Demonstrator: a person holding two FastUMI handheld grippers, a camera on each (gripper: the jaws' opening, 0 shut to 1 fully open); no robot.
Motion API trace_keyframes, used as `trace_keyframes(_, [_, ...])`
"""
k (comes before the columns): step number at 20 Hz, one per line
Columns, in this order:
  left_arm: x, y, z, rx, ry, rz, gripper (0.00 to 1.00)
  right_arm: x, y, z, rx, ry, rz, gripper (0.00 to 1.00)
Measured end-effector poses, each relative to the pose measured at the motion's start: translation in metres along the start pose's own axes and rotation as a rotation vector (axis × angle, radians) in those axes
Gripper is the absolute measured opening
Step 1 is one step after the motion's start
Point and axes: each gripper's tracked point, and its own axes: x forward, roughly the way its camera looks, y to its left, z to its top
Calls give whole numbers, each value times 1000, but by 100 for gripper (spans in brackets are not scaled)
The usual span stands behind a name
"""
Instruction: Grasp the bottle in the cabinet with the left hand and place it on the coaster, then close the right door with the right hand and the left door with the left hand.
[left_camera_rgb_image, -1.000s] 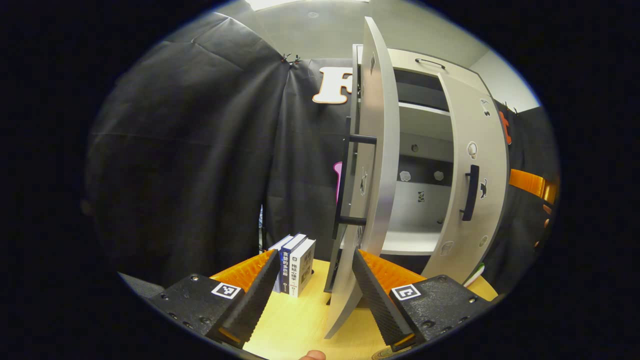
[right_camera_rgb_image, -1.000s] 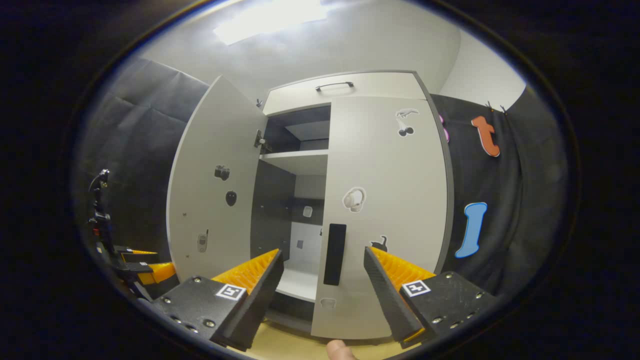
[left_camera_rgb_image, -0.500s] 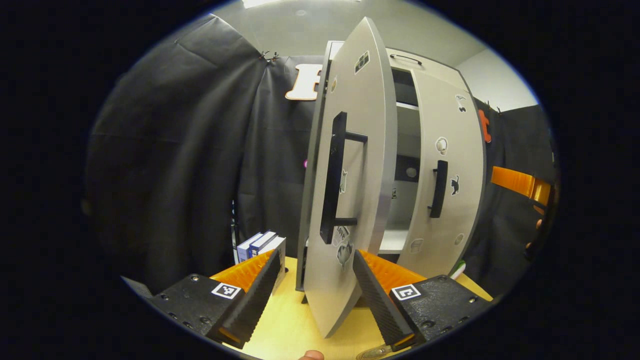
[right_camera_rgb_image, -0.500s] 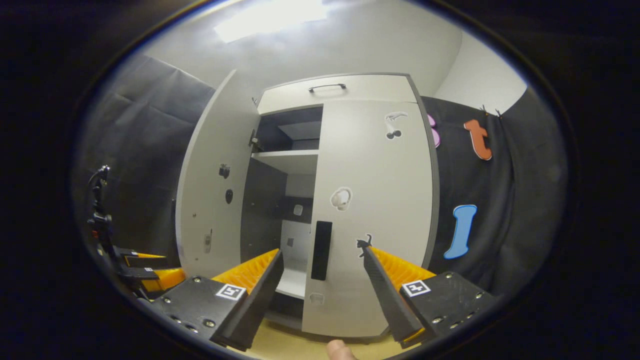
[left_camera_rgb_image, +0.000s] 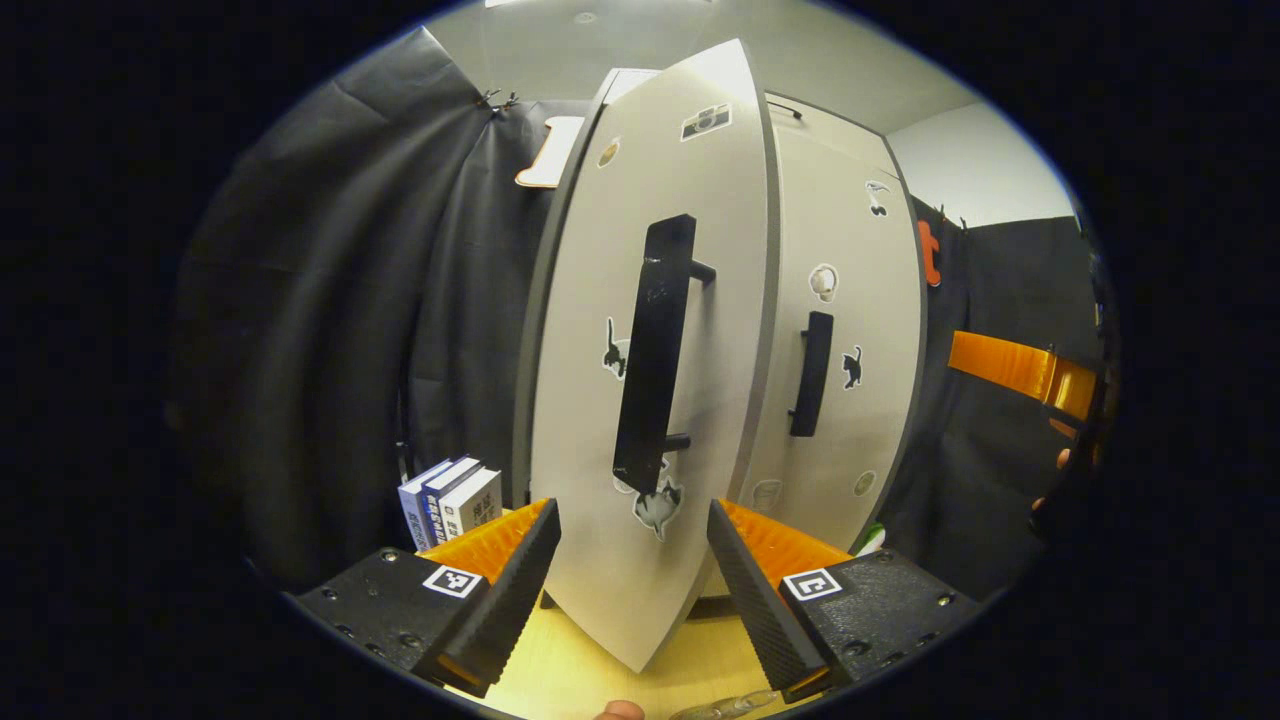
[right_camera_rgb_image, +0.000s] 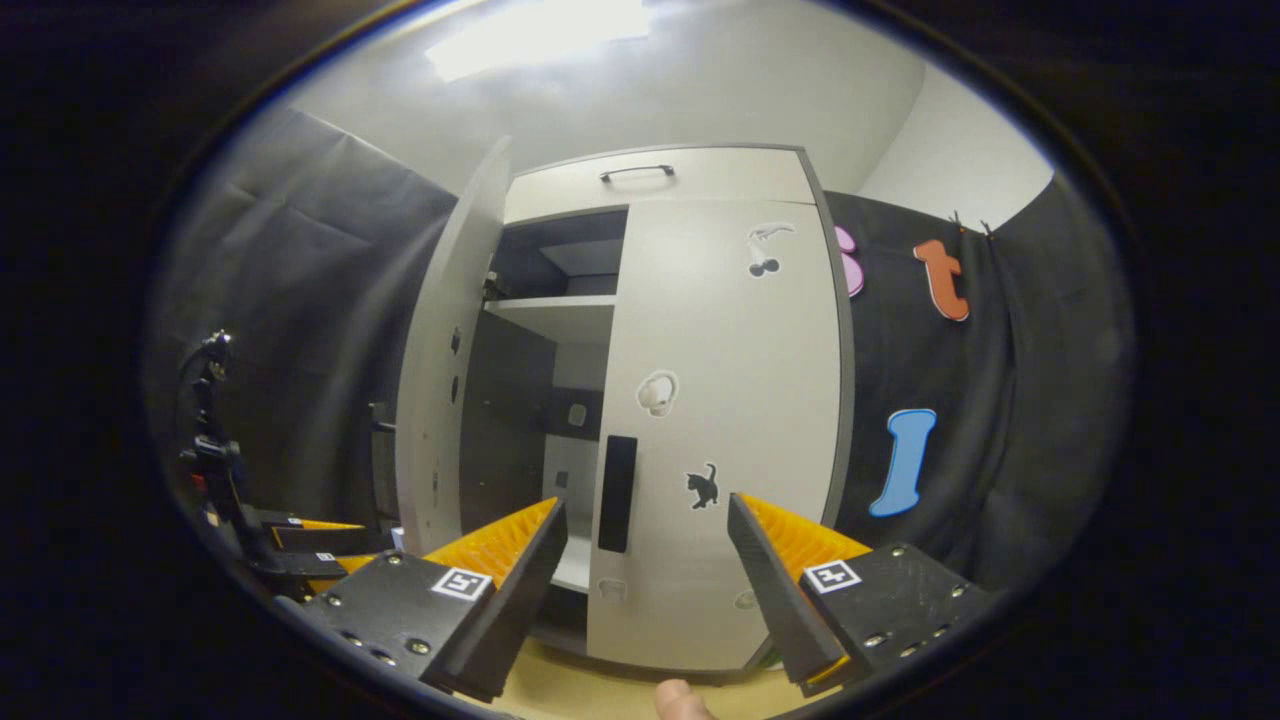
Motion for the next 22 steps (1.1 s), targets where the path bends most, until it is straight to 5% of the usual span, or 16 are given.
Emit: trace_keyframes(22, [0,-8,9,0,-20,3,94,-8,-13,2,11,10,-14,98])
